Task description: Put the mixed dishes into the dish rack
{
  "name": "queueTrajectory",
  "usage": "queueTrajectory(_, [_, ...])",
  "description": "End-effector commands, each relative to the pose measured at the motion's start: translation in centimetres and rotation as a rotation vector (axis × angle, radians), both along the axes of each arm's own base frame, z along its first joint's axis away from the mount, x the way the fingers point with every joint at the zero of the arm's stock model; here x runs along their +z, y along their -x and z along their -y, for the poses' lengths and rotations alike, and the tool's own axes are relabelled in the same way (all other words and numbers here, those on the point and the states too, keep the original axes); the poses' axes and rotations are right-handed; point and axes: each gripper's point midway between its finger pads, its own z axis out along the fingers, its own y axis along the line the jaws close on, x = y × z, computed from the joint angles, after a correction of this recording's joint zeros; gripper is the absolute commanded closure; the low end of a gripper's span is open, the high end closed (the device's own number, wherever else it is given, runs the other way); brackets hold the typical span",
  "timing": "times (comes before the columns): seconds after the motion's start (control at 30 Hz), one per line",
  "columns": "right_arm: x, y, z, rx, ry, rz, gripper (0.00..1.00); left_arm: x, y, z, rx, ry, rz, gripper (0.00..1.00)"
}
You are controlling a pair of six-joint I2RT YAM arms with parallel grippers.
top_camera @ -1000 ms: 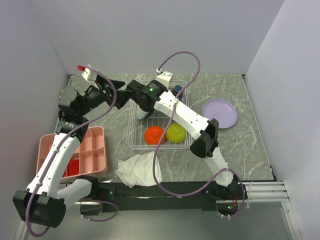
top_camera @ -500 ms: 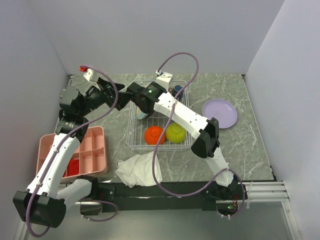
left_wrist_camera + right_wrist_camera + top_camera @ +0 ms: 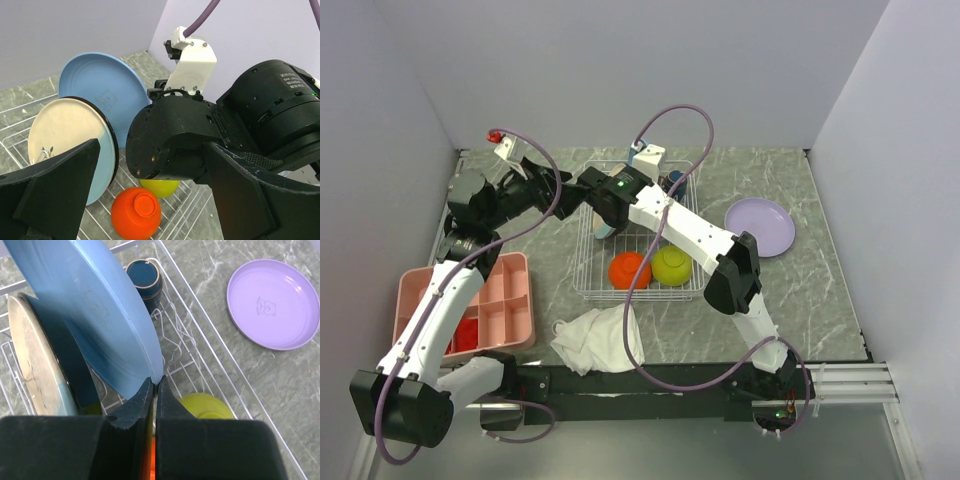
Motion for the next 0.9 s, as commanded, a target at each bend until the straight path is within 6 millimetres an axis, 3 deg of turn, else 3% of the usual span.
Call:
queueTrajectory(0.0, [1.0, 2.9, -4.9, 0.104, -0.031, 0.088, 1.0, 2.2, -1.2, 1.3, 0.027, 0.049, 0.072, 0.06])
queueTrajectory(0.17, [1.4, 2.8, -2.1, 0.071, 0.003, 0.083, 1.0, 2.6, -1.2, 1.5, 0.018, 0.063, 0.078, 0.07])
queueTrajectory(0.4, [-0.2, 2.6, -2.1, 0.073, 0.036, 0.046, 1.0, 2.6, -1.1, 1.4, 0.022, 0.059, 0.08, 0.06])
queueTrajectory(0.5, [-1.7, 2.3, -3.0, 0.082, 0.049, 0.02, 1.0, 2.5, -1.0, 1.2, 0.029, 0.052, 0.079, 0.06])
queueTrajectory(0.63, [-4.7, 3.3, -5.2, 0.117, 0.1, -0.004, 1.0, 2.5, -0.9, 1.2, 0.028, 0.047, 0.079, 0.06])
queueTrajectory(0.87, [-6.8, 3.6, -8.2, 0.136, 0.099, 0.03, 1.0, 3.5, -0.8, 0.9, 0.036, 0.038, 0.103, 0.06])
